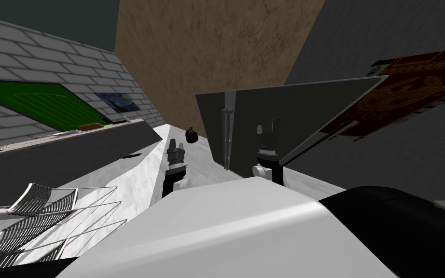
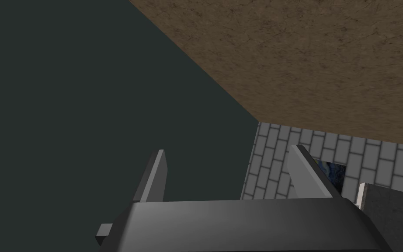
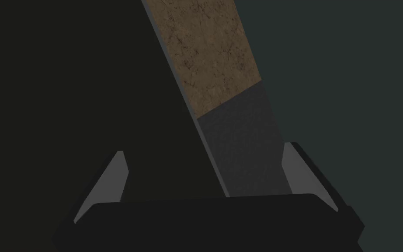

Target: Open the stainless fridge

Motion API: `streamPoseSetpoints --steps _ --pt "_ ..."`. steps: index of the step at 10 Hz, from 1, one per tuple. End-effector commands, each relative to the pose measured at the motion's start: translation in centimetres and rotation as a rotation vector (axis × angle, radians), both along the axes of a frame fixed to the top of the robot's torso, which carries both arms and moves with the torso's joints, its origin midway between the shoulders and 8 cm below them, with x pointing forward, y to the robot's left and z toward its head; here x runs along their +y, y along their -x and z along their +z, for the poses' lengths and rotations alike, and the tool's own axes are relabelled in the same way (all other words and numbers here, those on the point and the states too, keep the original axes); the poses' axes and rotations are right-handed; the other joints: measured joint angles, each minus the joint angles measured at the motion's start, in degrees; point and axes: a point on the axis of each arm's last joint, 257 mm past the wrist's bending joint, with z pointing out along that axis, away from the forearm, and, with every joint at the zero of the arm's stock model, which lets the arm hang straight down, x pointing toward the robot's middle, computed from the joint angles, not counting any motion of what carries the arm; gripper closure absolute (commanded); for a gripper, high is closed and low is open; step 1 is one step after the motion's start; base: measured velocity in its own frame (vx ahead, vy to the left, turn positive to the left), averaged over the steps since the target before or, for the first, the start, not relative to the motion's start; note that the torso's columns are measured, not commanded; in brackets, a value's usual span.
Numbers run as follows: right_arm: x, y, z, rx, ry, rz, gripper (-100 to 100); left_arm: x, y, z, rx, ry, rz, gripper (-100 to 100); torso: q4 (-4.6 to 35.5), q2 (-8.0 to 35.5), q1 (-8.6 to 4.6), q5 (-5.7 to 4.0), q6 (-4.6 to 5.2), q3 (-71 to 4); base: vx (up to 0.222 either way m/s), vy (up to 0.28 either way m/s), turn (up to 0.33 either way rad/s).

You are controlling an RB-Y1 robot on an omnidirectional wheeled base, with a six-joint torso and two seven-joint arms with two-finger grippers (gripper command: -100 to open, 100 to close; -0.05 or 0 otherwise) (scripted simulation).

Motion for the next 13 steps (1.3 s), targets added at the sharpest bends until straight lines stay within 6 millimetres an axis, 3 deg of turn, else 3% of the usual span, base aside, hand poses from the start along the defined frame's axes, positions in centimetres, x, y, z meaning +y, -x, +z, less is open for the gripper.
streamPoseSetpoints --steps 1,9,10,13 --pt "0.0 0.0 0.0 0.000 0.000 0.000 0 0.0 0.0 0.0 0.000 0.000 0.000 0 2.35 2.32 0.00 0.00 0.00 -4.67 0.000 0.000 0.000" --pt "0.0 0.0 0.0 0.000 0.000 0.000 0 0.0 0.0 0.0 0.000 0.000 0.000 0 35.37 35.39 0.00 0.00 0.00 -70.73 0.000 0.000 0.000" --pt "0.5 -0.2 0.0 0.008 0.041 0.014 -100 0.0 0.0 0.0 0.000 0.000 0.000 0 39.60 39.62 0.00 0.00 0.00 -79.19 0.022 0.012 -0.058" --pt "1.1 -0.7 0.0 0.022 0.111 0.033 -100 0.0 0.0 0.0 0.000 0.000 0.000 0 42.18 42.10 0.07 0.02 0.00 -84.59 0.050 0.033 -0.085"
